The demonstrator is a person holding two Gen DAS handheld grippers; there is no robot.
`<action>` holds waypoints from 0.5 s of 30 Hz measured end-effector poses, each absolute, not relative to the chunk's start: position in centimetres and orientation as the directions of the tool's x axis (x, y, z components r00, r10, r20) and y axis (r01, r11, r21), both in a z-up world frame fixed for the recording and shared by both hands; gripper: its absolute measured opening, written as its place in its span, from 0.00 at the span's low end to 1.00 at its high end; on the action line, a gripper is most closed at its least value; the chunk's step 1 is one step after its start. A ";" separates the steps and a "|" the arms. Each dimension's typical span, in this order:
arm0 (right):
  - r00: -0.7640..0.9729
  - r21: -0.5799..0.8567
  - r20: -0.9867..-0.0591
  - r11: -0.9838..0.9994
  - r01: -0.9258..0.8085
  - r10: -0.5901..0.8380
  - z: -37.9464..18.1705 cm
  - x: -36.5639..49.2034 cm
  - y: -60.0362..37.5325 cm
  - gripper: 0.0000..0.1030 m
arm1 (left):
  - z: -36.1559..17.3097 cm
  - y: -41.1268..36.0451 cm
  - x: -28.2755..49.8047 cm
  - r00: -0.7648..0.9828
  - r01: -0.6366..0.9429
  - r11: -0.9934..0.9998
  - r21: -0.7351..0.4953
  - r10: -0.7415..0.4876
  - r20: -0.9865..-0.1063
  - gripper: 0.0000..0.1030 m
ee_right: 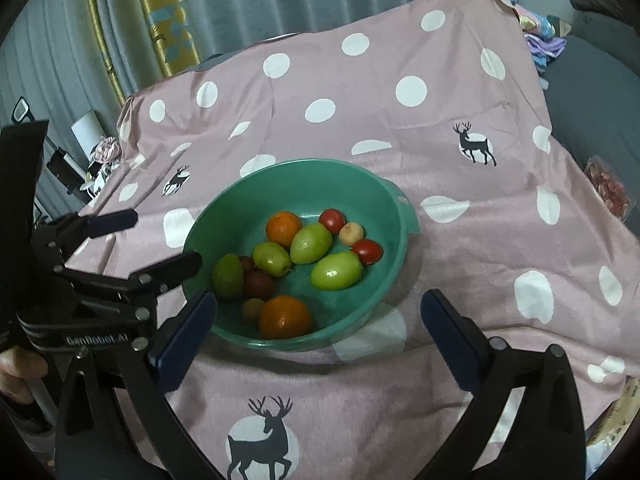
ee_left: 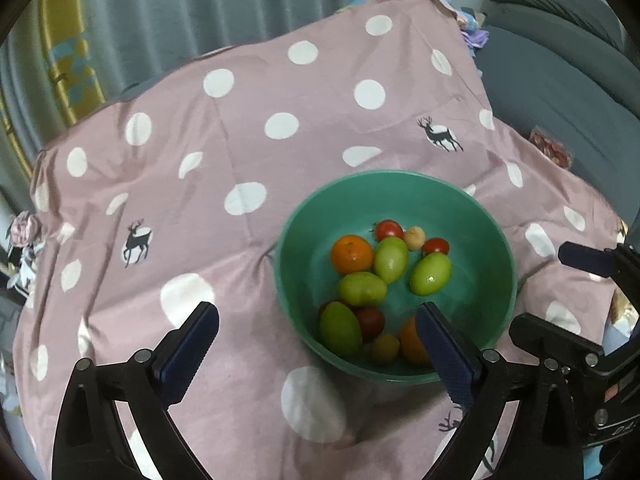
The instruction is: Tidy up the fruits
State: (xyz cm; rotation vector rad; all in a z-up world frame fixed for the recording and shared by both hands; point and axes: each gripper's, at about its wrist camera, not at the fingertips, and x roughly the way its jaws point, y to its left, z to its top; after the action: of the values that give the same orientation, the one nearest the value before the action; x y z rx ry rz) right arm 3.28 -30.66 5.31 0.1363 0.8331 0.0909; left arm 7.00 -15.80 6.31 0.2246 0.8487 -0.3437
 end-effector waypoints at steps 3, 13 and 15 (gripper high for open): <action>0.668 0.136 -0.734 0.990 -0.031 0.122 5.7 3.0 -30.5 1.00 | 6.8 -15.3 6.8 0.604 0.376 0.926 0.036 -0.215 -0.768 0.98; 0.671 0.100 -0.734 0.994 -0.048 0.106 6.6 2.0 -29.7 1.00 | 7.3 -15.3 5.8 0.617 0.324 0.939 0.113 -0.119 -0.778 0.98; 0.674 0.099 -0.731 0.994 -0.055 0.110 6.8 1.8 -29.6 1.00 | 7.4 -15.3 5.6 0.622 0.318 0.940 0.124 -0.109 -0.775 0.98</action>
State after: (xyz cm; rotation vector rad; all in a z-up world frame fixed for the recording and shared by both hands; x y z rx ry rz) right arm 1.80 -29.60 6.83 0.0704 0.8267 0.0928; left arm 5.63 -15.27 7.43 0.2605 0.8669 -0.2485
